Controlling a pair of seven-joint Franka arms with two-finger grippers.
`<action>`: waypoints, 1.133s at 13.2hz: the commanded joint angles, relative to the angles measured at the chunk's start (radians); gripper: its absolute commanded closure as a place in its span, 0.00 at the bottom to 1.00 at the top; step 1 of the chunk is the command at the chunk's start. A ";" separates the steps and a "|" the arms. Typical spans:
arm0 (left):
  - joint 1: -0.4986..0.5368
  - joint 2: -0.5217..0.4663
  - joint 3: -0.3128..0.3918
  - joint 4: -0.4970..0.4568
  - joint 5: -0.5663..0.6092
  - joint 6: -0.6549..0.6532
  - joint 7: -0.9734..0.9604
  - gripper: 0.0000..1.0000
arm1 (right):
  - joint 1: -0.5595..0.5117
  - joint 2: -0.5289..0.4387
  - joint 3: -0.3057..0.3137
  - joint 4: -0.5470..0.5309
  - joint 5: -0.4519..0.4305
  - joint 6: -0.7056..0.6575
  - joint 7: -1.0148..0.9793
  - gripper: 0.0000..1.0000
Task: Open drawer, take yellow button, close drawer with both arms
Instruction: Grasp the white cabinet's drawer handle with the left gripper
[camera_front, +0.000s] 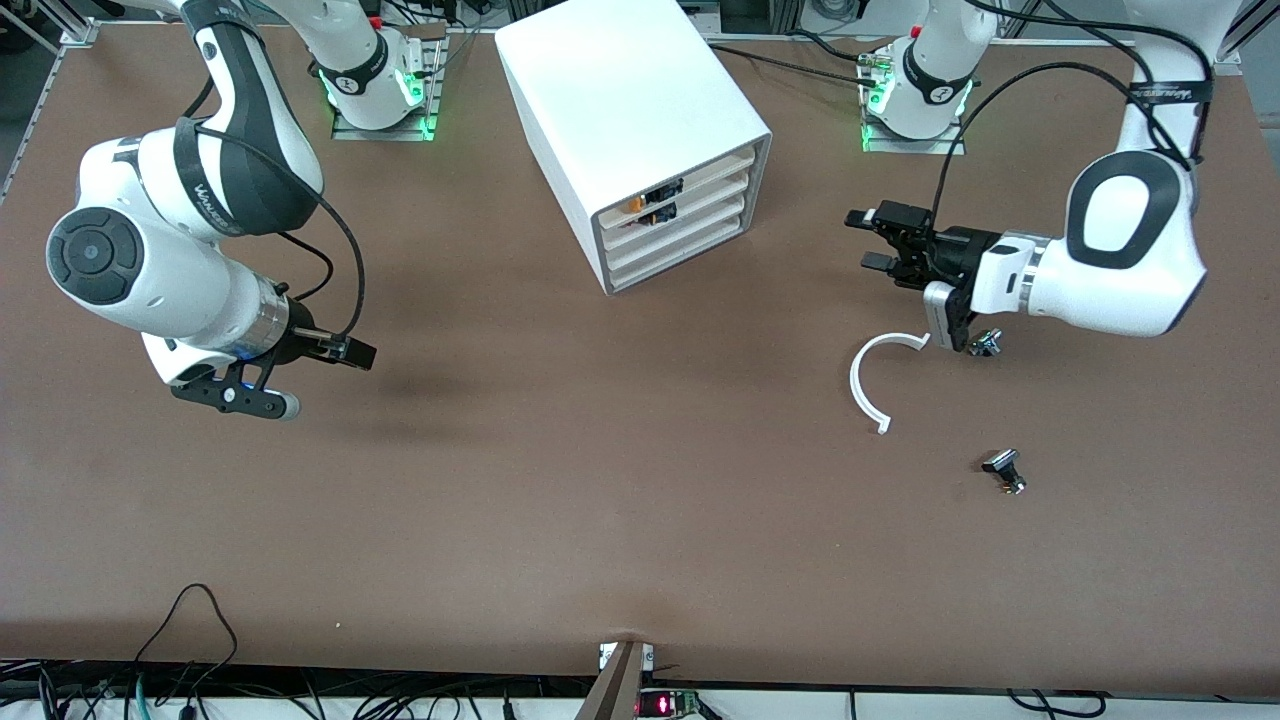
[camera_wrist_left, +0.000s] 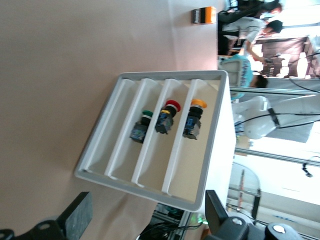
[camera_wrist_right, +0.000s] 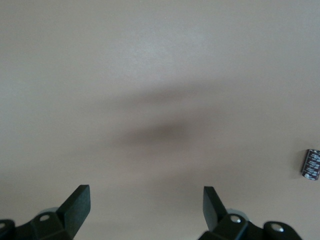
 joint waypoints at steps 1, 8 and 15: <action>0.000 -0.012 -0.043 -0.069 -0.061 0.030 0.041 0.01 | 0.021 0.021 -0.002 0.035 0.014 -0.009 0.051 0.00; 0.000 0.063 -0.181 -0.126 -0.244 0.188 0.147 0.14 | 0.035 0.021 -0.005 0.043 0.004 -0.009 0.054 0.00; 0.005 0.157 -0.298 -0.162 -0.292 0.176 0.329 0.49 | 0.030 0.019 -0.007 0.043 -0.001 -0.009 0.054 0.00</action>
